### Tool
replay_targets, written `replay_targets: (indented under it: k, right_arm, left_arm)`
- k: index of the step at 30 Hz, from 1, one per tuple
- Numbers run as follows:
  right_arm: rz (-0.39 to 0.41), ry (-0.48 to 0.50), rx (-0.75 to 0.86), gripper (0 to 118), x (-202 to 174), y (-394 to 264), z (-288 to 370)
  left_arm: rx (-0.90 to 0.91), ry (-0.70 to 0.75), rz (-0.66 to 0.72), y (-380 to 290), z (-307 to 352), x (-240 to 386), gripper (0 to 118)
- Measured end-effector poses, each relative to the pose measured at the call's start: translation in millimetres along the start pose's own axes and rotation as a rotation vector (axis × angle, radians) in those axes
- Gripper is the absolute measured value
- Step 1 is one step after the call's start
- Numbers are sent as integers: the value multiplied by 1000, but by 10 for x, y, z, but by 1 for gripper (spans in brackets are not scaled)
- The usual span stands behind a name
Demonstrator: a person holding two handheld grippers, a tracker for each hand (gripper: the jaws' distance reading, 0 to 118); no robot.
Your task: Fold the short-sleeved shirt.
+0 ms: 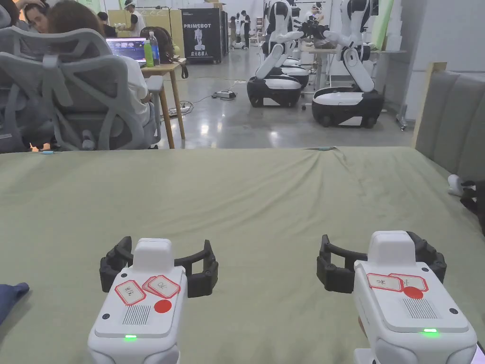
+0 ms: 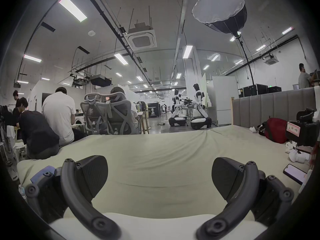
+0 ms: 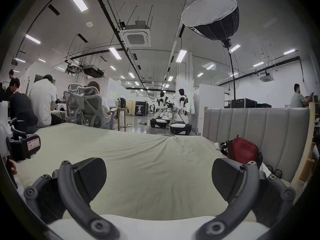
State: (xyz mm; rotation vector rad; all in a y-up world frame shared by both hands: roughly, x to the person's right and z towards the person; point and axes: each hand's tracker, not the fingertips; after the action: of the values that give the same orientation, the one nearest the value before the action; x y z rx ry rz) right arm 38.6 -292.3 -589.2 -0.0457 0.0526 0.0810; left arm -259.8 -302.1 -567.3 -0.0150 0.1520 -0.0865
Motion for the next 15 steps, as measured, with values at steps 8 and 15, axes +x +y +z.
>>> replay_targets:
  k: [8, 15]
  right_arm:
    - [-2, -6, -7, 118, 13, 1, -3]
    - [-28, 26, 17, 118, 47, -16, 12]
  left_arm:
    - [-3, 2, -5, -9, -2, 4, 118]
    - [-5, 0, -12, -16, -7, 31, 118]
